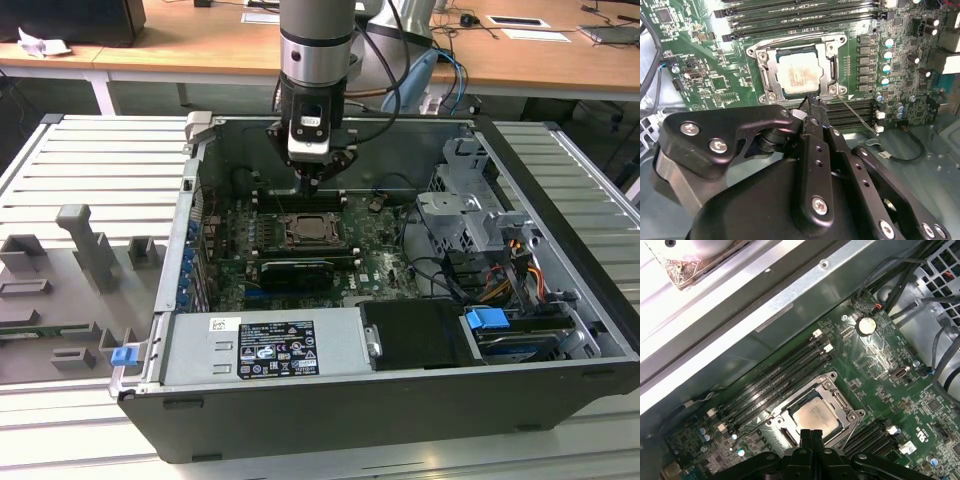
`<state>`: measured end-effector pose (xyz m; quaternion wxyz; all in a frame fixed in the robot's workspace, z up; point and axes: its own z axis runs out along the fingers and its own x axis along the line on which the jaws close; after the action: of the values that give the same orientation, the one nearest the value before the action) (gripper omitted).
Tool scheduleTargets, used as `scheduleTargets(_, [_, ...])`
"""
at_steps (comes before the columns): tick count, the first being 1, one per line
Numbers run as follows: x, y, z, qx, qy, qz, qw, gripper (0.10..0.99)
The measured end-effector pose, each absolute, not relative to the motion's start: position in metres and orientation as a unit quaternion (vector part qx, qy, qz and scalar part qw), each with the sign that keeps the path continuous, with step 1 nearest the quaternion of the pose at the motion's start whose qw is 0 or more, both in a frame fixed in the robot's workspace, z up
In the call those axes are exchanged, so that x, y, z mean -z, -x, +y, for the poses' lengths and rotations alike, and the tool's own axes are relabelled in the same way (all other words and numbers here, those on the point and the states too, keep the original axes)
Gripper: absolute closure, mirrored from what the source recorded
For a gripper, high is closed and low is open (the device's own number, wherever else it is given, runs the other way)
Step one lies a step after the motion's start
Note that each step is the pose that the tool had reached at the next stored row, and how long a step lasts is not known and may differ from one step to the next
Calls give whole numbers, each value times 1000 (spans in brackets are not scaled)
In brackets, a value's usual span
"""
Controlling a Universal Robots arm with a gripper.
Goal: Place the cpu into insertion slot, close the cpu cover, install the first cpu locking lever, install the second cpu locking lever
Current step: 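Install the first cpu locking lever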
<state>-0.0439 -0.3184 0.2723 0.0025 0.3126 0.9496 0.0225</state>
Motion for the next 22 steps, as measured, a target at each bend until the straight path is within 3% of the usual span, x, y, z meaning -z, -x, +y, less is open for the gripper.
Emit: scheduleTargets(22, [-272, 44, -319, -23, -160, 987, -1, 980])
